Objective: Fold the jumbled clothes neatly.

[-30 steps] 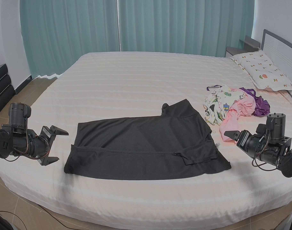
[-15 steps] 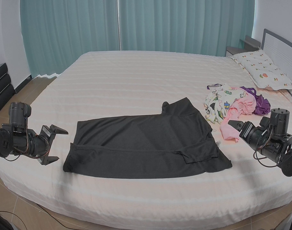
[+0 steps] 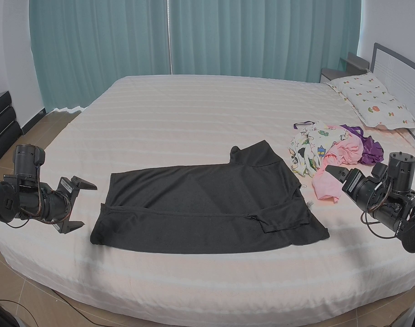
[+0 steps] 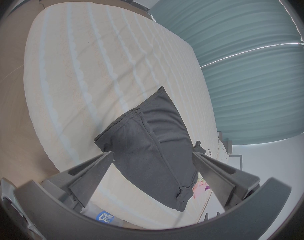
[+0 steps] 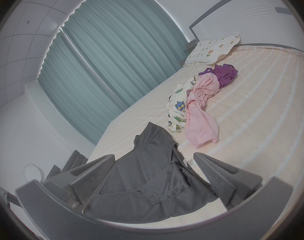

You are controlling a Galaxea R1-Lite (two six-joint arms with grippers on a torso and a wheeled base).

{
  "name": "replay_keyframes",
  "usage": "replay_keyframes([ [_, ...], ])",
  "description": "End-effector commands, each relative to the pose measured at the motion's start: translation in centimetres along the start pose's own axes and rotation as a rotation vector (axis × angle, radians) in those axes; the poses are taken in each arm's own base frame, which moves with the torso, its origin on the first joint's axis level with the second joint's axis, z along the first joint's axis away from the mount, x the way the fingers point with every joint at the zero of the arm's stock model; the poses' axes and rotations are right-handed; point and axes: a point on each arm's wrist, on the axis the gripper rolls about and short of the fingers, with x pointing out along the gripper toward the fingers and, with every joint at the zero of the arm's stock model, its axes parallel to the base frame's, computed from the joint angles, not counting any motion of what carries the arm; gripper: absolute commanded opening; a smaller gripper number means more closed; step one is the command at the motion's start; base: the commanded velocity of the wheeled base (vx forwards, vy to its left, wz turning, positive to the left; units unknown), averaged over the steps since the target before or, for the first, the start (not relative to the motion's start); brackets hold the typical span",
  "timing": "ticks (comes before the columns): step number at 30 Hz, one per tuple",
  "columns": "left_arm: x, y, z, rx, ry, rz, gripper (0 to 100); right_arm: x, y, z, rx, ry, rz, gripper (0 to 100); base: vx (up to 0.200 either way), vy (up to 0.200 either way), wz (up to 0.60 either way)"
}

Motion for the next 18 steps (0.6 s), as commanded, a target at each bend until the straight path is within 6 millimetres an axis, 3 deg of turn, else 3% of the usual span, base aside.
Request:
replay_keyframes([
  [1,0.18,0.06,0.00,-0.001,0.003,0.004,100,-0.09,0.11,0.21,0.009,-0.025,0.021,100,0.000,0.000,0.60],
  [6,0.16,-0.10,0.08,-0.009,0.001,-0.001,100,-0.08,0.40,0.60,0.011,-0.064,0.041,100,0.000,0.000,0.60],
  [18,0.18,-0.08,0.03,-0.010,0.002,0.000,100,-0.24,0.55,0.84,0.018,-0.082,0.065,100,0.000,0.000,0.00],
])
